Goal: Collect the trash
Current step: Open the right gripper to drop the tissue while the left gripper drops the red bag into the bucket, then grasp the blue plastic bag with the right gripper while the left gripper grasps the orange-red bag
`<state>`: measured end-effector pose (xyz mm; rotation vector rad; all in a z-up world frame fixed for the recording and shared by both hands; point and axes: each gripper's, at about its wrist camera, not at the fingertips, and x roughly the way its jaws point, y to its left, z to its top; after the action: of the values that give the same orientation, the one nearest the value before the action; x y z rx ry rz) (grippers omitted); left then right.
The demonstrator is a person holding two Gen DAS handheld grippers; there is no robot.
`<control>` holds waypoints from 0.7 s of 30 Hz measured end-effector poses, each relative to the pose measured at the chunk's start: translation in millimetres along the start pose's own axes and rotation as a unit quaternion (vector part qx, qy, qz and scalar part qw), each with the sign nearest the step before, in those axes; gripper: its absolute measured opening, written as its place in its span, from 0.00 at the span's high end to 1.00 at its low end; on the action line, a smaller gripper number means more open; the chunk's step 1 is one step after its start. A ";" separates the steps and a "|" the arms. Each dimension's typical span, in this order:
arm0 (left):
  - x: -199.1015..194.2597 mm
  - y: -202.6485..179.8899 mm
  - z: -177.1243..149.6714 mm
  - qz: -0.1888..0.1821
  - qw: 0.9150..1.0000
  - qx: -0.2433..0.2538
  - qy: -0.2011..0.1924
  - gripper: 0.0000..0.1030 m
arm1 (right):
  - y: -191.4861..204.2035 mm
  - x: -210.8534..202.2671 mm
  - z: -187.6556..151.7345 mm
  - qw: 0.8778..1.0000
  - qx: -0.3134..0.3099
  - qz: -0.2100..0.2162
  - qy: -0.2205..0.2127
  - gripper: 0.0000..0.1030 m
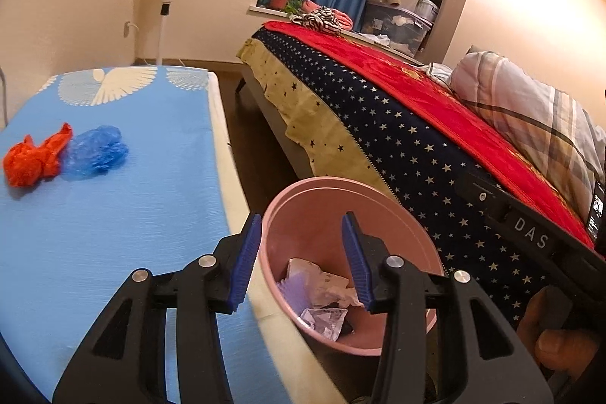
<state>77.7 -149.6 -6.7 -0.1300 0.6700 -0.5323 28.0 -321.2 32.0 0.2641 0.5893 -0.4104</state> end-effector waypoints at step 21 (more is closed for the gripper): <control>-34.8 80.3 2.5 0.119 0.989 -0.061 -0.058 0.86 | 63.0 5.7 -11.2 0.996 -0.030 0.089 0.001 0.84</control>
<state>90.7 -63.0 -8.0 -0.1911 0.5938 -0.2527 55.0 -263.0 27.4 0.2573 0.5745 -0.2199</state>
